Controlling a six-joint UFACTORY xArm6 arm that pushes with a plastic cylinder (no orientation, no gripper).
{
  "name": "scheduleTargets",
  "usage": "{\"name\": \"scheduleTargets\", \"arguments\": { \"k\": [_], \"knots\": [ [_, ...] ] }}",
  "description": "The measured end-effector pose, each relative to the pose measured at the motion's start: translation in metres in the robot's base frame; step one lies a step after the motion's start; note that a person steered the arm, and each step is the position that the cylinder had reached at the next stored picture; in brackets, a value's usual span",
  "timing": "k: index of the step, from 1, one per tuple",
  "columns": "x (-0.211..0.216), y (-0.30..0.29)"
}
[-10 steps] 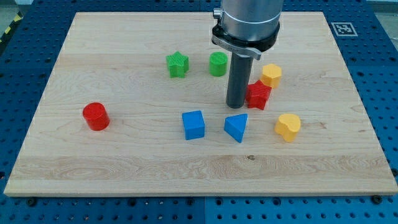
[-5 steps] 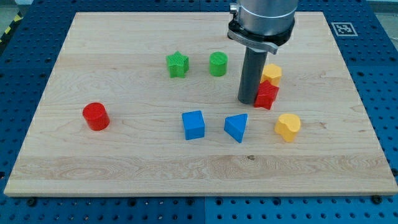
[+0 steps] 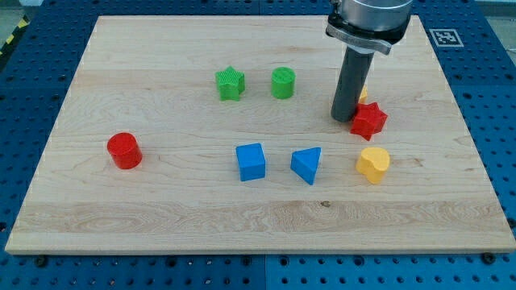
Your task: Slide the red star to the top right of the yellow heart
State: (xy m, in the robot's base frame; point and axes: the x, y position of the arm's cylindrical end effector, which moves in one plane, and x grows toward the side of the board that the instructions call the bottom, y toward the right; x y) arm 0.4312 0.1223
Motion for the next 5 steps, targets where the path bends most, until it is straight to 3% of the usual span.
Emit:
{"name": "scheduleTargets", "arguments": {
  "k": [5],
  "knots": [
    [-0.014,0.022]
  ]
}}
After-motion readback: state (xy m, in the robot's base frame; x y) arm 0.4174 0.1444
